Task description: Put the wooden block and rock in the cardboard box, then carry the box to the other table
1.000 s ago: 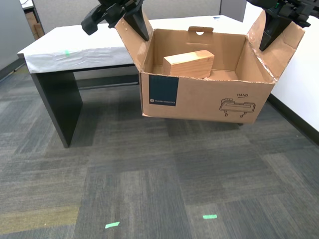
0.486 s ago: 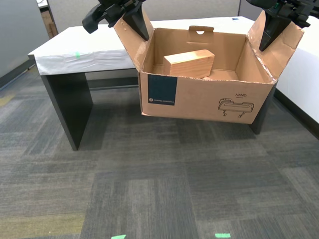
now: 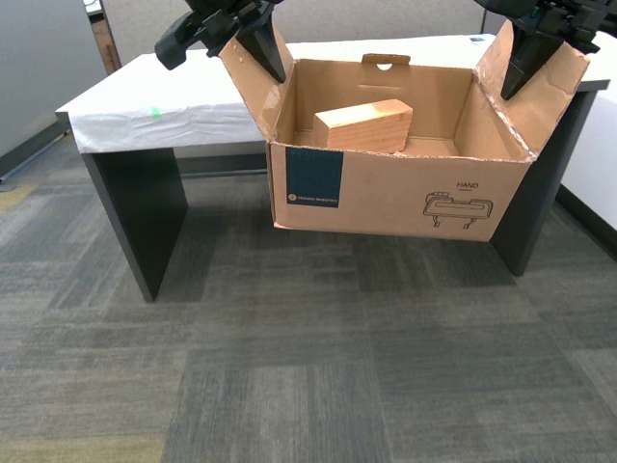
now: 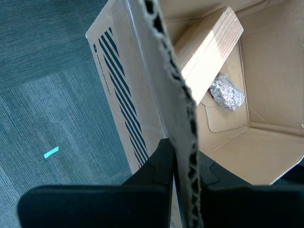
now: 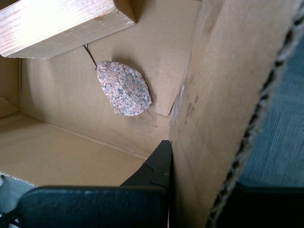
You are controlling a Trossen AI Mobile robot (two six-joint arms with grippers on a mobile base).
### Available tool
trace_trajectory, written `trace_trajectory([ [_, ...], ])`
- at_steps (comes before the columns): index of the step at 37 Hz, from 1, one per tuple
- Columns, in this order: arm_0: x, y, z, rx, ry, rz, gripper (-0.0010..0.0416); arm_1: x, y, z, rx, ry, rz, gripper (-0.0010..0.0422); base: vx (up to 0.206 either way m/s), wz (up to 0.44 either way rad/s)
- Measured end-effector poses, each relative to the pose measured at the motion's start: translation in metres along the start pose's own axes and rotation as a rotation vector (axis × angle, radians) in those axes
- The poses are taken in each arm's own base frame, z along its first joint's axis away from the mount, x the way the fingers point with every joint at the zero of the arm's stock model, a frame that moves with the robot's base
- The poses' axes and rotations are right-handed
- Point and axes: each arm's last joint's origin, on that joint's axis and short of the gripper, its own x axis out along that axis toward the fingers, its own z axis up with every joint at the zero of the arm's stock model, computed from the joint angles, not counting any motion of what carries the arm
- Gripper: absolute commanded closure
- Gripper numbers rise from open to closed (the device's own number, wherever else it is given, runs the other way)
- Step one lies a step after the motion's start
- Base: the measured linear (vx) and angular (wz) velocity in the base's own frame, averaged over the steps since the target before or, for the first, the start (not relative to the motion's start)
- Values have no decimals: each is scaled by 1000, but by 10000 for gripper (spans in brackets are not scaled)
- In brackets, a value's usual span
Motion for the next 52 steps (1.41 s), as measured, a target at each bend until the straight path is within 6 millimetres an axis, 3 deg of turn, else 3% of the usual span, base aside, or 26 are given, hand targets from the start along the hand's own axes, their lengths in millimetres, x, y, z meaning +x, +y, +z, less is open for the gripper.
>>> trace_trajectory([
  [52,0,1,0,-13,1,0,406,1,-2,-2,19,-11,-5,413,184,-1],
])
